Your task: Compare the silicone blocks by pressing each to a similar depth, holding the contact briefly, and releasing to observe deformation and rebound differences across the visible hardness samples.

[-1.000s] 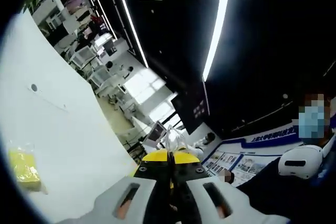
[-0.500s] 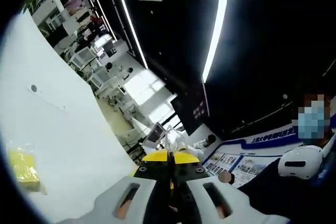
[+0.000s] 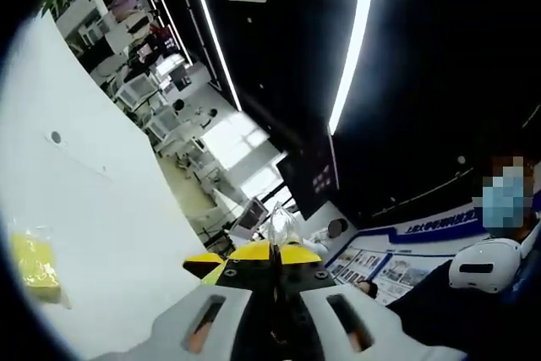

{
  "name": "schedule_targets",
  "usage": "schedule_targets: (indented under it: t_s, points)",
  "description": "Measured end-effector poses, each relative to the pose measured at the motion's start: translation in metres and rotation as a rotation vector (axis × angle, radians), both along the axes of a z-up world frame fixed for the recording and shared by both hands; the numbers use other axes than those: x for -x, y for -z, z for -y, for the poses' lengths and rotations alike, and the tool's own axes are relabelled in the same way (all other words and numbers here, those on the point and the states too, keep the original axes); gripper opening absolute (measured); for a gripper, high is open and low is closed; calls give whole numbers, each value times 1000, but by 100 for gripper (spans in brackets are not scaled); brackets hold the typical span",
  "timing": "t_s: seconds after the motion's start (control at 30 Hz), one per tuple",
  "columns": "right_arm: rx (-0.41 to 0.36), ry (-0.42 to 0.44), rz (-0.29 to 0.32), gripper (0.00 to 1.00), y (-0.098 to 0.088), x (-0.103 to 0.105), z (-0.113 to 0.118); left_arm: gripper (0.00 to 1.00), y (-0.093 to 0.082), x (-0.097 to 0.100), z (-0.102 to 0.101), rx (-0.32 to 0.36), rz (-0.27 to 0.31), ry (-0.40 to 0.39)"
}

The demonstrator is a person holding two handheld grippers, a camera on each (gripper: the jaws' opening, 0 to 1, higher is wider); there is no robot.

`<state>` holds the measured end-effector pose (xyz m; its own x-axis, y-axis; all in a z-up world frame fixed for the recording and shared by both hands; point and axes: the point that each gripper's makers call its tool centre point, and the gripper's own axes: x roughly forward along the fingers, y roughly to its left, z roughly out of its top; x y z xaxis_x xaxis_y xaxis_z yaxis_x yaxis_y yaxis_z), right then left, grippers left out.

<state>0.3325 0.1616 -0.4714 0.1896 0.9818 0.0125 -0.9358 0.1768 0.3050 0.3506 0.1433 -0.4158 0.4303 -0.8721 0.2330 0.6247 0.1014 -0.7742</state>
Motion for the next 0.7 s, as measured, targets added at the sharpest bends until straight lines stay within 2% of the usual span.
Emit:
schedule_targets:
  t_s: [0.23, 0.4, 0.7]
  points:
    - [-25, 41, -5, 70, -2, -7, 4, 0, -3, 2, 2, 2, 5, 12]
    - [-35, 50, 18, 71, -6, -8, 6, 0, -2, 3, 3, -2, 2, 15]
    - [-35, 55, 24, 76, -6, -7, 5, 0, -3, 4, 3, 4, -1, 19]
